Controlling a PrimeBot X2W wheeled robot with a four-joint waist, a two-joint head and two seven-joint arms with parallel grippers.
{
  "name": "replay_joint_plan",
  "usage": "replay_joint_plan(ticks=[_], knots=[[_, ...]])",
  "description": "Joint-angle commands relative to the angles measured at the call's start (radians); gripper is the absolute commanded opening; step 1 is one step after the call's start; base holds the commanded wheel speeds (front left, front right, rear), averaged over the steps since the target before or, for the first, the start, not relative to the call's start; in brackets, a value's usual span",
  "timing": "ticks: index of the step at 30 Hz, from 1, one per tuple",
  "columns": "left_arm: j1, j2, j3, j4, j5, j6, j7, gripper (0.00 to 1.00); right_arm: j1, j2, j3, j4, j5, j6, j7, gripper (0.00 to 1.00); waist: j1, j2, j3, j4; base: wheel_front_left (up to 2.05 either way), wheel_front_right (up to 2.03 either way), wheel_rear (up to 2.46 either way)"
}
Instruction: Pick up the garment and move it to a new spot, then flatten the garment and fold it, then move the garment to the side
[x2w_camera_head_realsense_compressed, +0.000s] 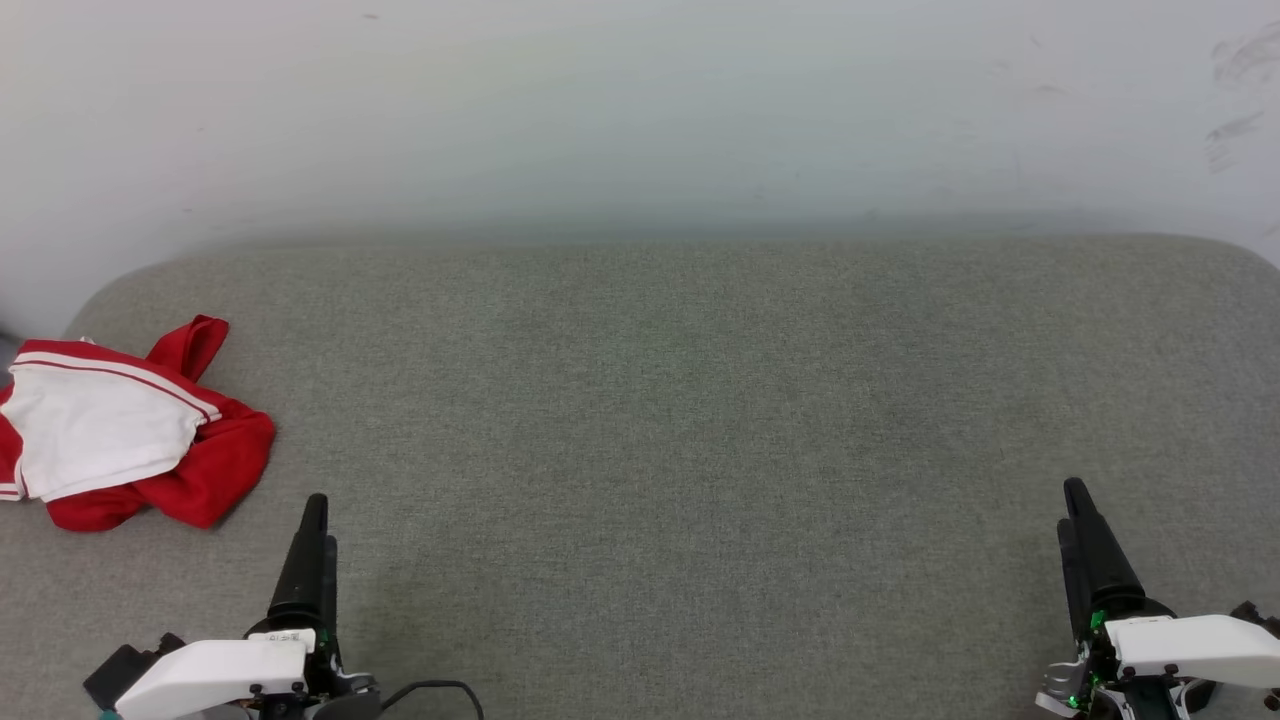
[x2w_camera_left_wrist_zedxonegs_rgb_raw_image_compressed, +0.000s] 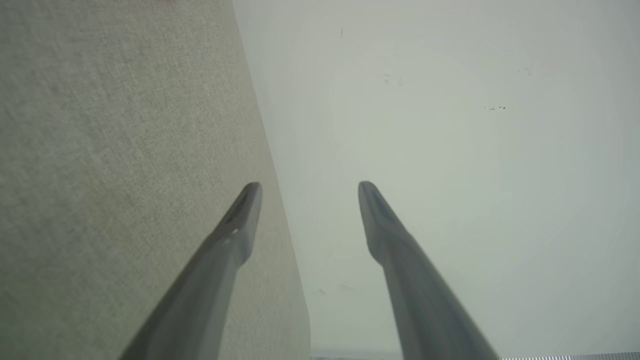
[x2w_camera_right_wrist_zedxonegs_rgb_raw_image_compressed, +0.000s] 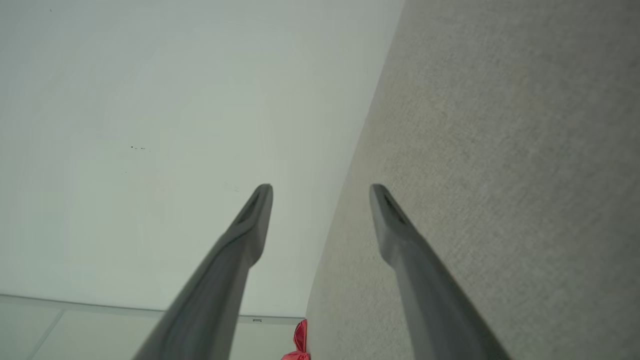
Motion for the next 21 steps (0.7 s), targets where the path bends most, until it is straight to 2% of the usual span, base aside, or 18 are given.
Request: replay_joint_plan(ticks=[1, 9, 21], knots=[[-0.005, 0.002, 0.016, -0.018, 0.031, -0.001, -0.011, 1.0, -0.018, -0.001, -0.01, -0.012, -0.043, 0.0, -0.011, 1.0, 0.0, 0.0, 0.0, 0.0, 0.0, 0.0, 0.0], [-0.005, 0.003, 0.073, -0.051, 0.187, -0.002, -0.041, 1.0, -0.024, -0.001, -0.005, -0.064, -0.235, 0.0, -0.042, 1.0, 0.0, 0.0, 0.001, -0.001, 0.0, 0.0, 0.0], [0.009, 0.003, 0.059, -0.134, 0.371, -0.002, -0.079, 1.0, -0.017, 0.0, 0.024, -0.162, -0.515, 0.0, -0.08, 1.0, 0.0, 0.0, 0.005, -0.001, 0.0, 0.0, 0.0]])
